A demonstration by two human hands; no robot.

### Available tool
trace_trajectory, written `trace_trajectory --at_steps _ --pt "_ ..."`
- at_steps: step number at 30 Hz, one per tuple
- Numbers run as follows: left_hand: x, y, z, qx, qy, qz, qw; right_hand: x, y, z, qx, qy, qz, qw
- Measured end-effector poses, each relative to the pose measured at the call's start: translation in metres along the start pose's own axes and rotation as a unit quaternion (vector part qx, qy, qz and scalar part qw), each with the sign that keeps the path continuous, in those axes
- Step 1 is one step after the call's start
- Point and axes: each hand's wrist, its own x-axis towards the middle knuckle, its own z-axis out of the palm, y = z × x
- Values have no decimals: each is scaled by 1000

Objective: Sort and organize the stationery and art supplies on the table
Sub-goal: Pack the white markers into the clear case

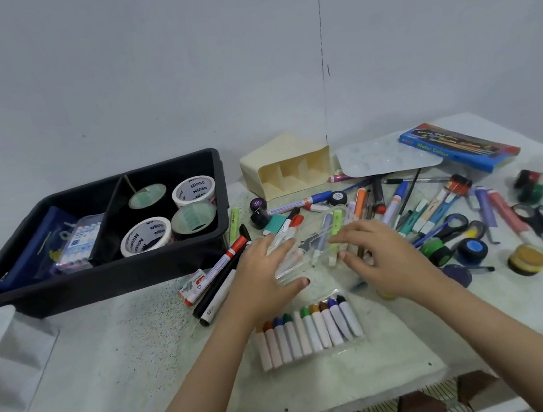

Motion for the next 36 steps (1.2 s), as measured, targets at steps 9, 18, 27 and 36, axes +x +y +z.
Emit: trace_trajectory --at_steps 9,18,27,36 --pt "30 -6 -7 -67 11 15 998 49 58 -25 -88 -20 49 995" --pt "135 30 10 6 28 26 999 22 77 -29 -89 -55 5 994" --pt "172 37 18 57 42 44 997 9 105 -50 -39 -55 12 998" --pt "167 40 19 48 5 33 998 -3 142 -80 -33 -1 88 996"
